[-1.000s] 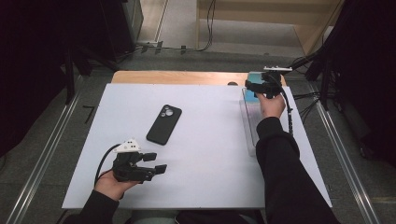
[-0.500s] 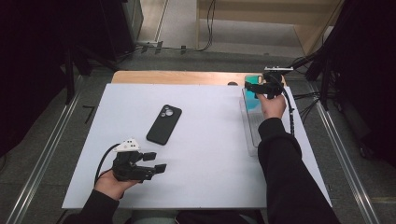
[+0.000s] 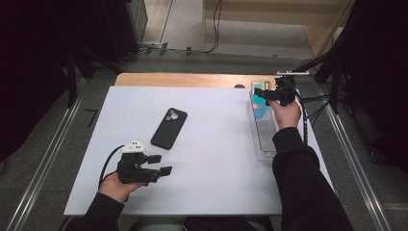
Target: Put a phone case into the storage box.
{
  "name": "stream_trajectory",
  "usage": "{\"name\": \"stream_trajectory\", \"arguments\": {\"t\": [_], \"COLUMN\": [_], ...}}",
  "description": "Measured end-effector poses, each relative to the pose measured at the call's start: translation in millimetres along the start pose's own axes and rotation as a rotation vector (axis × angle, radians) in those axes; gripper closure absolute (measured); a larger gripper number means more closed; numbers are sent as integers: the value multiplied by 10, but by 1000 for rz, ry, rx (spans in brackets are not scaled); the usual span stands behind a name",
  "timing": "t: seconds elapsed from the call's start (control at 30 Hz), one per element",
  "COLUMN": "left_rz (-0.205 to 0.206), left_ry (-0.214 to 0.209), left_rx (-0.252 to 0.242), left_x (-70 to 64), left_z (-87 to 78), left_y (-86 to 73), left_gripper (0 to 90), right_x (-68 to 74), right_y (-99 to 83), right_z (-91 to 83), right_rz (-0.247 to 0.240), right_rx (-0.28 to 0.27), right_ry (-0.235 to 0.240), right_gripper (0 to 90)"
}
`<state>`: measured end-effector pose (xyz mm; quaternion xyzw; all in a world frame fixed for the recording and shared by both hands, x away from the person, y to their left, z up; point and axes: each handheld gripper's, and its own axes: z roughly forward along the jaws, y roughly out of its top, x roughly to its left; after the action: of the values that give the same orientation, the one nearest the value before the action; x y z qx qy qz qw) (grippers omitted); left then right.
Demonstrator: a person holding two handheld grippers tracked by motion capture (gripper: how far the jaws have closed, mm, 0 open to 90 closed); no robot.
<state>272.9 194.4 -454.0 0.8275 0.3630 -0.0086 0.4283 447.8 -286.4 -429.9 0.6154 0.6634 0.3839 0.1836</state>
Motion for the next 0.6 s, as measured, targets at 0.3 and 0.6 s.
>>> {"name": "stream_trajectory", "arguments": {"t": [0.3, 0.6], "left_rz": [-12, -16], "left_ry": [9, -1], "left_rx": [7, 9], "left_x": [73, 97], "left_z": [-8, 26], "left_y": [55, 118], "left_gripper": [318, 318], "right_x": [128, 362], "right_y": [-118, -290], "right_z": [-207, -383], "right_rz": [-10, -70], "right_rx": [28, 41], "right_ry": [83, 138], "right_gripper": [13, 13]}}
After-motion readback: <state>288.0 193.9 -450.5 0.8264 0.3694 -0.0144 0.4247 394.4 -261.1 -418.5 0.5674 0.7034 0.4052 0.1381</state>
